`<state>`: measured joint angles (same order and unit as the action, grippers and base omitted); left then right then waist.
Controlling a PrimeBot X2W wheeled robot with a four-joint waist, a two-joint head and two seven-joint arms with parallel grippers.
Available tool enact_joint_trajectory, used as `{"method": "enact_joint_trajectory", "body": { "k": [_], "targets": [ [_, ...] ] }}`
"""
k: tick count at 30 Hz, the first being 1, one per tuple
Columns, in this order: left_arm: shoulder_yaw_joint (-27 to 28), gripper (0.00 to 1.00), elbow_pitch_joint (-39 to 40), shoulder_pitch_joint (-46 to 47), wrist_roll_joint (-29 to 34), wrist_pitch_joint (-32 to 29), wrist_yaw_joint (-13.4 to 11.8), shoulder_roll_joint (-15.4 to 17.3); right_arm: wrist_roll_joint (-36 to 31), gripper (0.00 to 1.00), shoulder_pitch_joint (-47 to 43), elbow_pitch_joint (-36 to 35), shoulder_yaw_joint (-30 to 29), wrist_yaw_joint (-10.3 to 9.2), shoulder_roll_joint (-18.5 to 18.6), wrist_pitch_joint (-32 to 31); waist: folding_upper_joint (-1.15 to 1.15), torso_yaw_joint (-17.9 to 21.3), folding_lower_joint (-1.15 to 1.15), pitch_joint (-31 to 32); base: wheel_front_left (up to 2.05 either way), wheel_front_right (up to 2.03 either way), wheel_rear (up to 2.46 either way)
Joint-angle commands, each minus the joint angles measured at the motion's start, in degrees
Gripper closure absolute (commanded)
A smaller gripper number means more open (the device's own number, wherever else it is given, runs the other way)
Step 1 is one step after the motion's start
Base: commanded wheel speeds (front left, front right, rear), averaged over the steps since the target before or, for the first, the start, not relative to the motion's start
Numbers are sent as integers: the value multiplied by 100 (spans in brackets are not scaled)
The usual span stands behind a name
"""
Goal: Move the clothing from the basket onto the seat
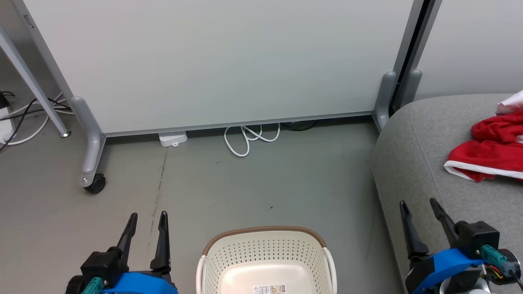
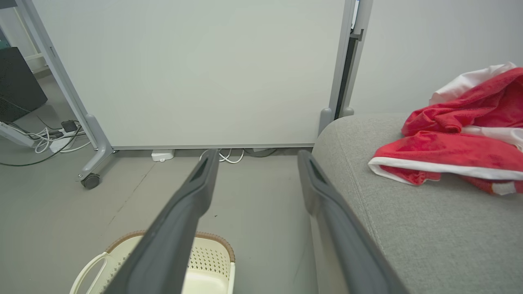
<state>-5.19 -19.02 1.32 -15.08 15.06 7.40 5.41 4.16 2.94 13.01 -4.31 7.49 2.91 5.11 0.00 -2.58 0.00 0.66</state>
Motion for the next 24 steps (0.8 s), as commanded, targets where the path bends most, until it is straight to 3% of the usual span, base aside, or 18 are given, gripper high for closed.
{"method": "enact_joint_trajectory", "body": {
  "k": [1, 16, 17, 24],
  "targets": [
    [13, 0, -20, -26, -6, 16, 5, 38, 30, 0, -102, -42, 1, 1, -2, -5, 0, -1, 0, 2, 0, 0, 0],
    [21, 0, -77, -27, -37, 16, 5, 33, 147, 0, -108, -83, 55, 1, -2, -17, 0, 13, 0, -25, 0, 0, 0],
    [19, 100, -84, -1, -22, -1, 0, 8, 122, 100, -21, -42, 45, 0, 0, -25, 0, 13, 0, -25, 0, 0, 0],
    [28, 100, -385, -196, -143, -67, 0, -76, 232, 100, -121, 320, 23, -1, -34, -90, 0, 16, 0, -27, 0, 0, 0]
  ]
}}
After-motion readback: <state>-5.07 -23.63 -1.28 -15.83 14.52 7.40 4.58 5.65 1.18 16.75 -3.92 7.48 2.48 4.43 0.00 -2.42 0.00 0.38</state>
